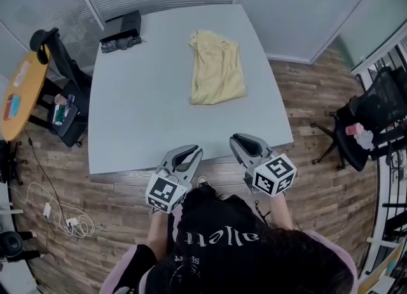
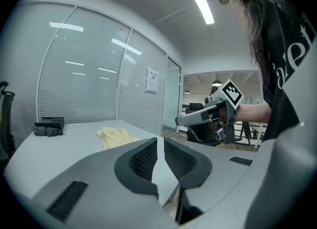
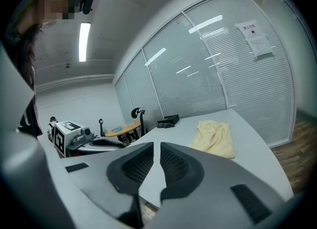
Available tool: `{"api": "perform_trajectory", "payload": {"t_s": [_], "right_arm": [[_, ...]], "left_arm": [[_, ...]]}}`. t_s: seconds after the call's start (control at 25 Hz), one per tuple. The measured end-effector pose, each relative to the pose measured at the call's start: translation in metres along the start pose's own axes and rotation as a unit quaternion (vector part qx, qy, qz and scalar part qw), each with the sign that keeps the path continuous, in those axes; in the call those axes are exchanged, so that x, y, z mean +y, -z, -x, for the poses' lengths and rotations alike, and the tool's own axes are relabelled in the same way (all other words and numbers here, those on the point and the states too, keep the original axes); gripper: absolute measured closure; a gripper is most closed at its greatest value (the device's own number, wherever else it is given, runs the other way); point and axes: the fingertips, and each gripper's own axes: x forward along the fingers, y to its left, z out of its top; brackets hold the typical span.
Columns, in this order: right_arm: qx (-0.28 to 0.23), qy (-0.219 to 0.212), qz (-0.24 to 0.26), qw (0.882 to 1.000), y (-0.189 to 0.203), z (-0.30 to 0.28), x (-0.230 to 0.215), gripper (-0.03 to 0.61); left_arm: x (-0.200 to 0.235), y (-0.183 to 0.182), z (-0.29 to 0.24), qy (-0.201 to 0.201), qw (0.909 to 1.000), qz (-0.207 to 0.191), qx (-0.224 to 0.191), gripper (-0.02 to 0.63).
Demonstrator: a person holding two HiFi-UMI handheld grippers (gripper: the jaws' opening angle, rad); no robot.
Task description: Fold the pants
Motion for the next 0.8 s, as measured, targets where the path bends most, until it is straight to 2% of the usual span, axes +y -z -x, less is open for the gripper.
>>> {"api": "perform_trajectory", "payload": {"t_s": [0.28,0.8], "right_arm": [[-0.003,-0.004,0.007,1.000,0.007,0.031,0.011,0.543],[-0.016,-0.030,0.026,0.999,0.018,0.071,0.032,0.549]], "left_arm": [[-0.030,-0.014,0.001,0.007,0.9999,-0.008,-0.010,0.552],[-0.072,-0.016,0.018,-0.013,0.9998,-0.012,0.001,0.552]]}}
